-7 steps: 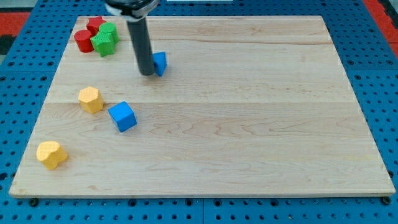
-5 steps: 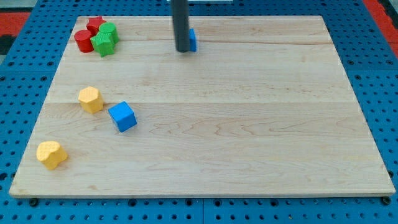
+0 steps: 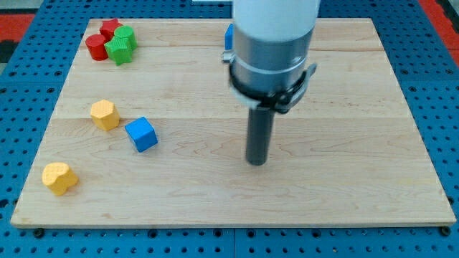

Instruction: Place blue cube below the blue triangle

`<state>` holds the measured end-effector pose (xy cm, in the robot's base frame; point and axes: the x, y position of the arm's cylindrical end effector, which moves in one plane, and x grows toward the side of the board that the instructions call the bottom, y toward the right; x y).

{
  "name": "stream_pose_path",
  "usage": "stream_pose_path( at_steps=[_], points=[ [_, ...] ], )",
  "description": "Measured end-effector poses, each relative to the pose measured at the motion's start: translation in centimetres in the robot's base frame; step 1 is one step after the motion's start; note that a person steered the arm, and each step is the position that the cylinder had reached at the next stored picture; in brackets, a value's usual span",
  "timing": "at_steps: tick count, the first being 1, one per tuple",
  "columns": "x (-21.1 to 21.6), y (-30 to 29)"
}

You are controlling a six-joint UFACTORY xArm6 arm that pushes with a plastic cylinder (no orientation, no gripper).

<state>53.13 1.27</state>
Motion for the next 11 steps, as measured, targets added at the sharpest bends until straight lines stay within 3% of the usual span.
stream_pose_path(
  at_steps=[1, 3, 4, 6, 7, 9, 10, 11],
  points=[
    [-1.5, -8.7],
    [-1.5, -19.2],
    [-4.0, -17.9],
    [-9.3, -8.2],
    [-12.6, -6.1],
    [-15.5, -5.0],
    [-15.3, -8.5],
    [-17.0, -4.9]
  ],
)
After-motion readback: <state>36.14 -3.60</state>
